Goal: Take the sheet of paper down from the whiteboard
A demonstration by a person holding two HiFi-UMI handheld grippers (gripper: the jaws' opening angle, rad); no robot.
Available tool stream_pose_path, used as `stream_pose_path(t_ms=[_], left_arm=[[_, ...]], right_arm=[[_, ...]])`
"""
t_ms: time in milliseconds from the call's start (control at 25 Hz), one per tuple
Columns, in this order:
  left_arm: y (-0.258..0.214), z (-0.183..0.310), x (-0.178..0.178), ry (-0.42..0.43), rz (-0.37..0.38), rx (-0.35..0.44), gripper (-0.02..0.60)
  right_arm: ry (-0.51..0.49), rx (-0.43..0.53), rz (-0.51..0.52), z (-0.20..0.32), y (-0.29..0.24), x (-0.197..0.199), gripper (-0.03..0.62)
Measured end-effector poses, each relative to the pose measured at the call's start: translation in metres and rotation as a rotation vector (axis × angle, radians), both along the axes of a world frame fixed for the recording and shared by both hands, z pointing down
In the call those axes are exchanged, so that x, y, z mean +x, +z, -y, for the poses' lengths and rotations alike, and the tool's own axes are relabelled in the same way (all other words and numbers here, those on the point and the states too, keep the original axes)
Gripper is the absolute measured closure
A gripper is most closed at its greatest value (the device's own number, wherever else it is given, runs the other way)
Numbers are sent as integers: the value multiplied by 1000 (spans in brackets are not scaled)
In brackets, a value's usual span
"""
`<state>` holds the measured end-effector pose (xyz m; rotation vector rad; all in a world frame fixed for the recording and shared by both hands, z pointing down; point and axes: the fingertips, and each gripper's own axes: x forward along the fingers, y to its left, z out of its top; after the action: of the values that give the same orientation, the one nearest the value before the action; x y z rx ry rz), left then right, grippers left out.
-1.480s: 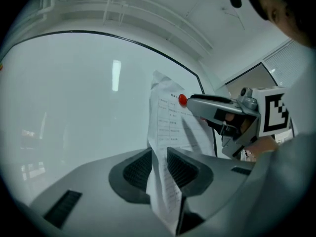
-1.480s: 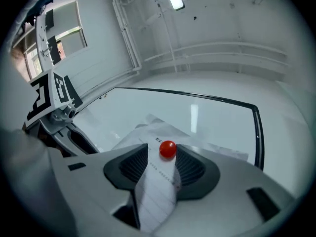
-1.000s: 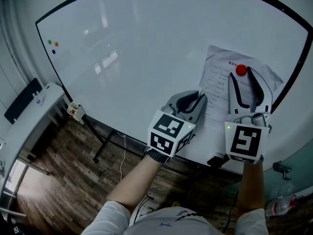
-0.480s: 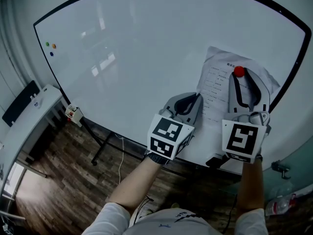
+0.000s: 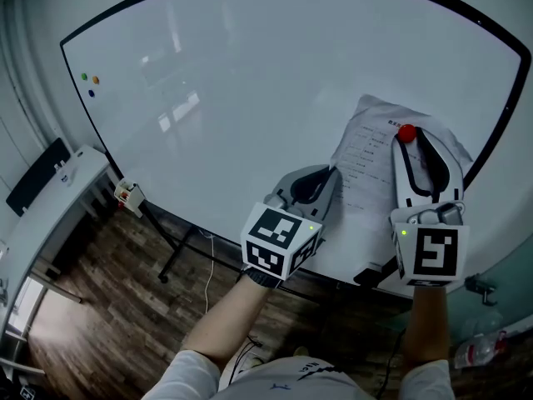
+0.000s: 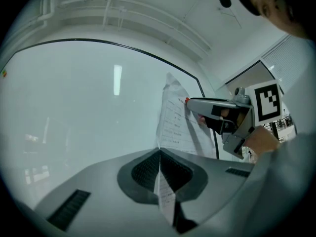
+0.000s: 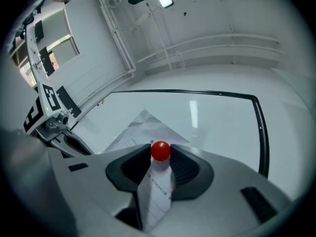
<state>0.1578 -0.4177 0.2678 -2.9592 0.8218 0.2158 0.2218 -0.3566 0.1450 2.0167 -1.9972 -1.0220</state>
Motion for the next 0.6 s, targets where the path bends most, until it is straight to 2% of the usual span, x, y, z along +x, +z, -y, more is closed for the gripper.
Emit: stream_pose_path(t_ms=[200,440,600], left_arm=[[11,-9,-20,-12,24,-8,568],[8,-4,-33,-42,61,-64,568],[34,-18,-57,-56,83,-102,568]], right_arm=[[-77,-28,61,-11,15,-7,465],[-169,-84,224,-13,12,-5,465],[-191,-118,302,-28,47,-17,465]])
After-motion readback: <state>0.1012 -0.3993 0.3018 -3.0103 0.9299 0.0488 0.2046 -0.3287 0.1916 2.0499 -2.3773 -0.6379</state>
